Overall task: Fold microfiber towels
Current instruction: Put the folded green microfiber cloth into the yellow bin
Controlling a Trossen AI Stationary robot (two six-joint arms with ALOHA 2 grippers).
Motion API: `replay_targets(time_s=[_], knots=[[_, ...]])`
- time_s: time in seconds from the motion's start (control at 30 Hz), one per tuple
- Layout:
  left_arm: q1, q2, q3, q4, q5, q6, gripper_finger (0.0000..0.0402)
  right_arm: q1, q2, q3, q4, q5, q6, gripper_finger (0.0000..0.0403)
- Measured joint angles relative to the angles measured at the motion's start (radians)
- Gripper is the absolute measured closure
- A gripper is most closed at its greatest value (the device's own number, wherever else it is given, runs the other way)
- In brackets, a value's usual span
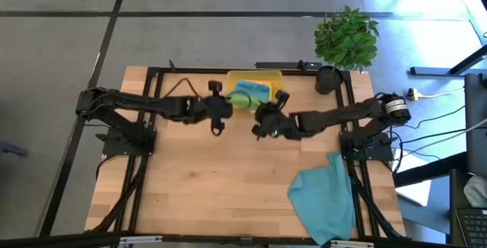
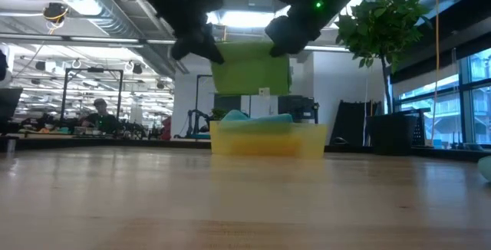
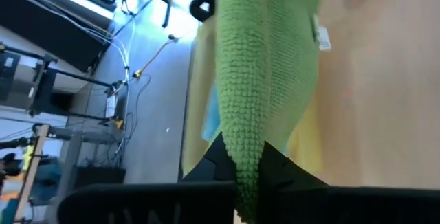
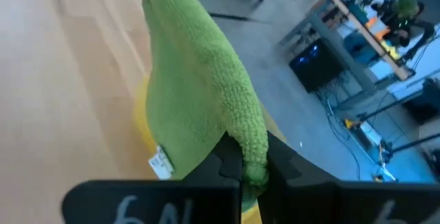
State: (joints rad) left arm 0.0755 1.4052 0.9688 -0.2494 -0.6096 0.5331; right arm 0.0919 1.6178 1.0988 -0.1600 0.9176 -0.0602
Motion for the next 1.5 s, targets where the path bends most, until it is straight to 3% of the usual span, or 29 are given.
replay_targets(time_s=[0.47,0.77,0.9,1.23,1.5], knots=[[0.429,0.041,0.000,0.306,0.500,0.180,0.0401,-0.380,-0.026,0.005,0.063,-0.318,-0.216,0.0387],[0.566,0.190,0.001,0.466,0.662,0.233,0.0401,-0.534,-0.022,0.000,0.129,-0.502,-0.278,0.0387],[0.586,0.216,0.001,0.484,0.708,0.221,0.0401,-0.559,0.008,0.000,0.134,-0.528,-0.285,0.0387],[0.585,0.227,-0.001,0.433,0.711,0.241,0.0401,-0.572,0.106,0.002,0.159,-0.525,-0.312,0.0387],[0.582,0.227,-0.001,0.496,0.672,0.286,0.0401,-0.586,0.106,0.001,0.303,-0.423,-0.392,0.0387]])
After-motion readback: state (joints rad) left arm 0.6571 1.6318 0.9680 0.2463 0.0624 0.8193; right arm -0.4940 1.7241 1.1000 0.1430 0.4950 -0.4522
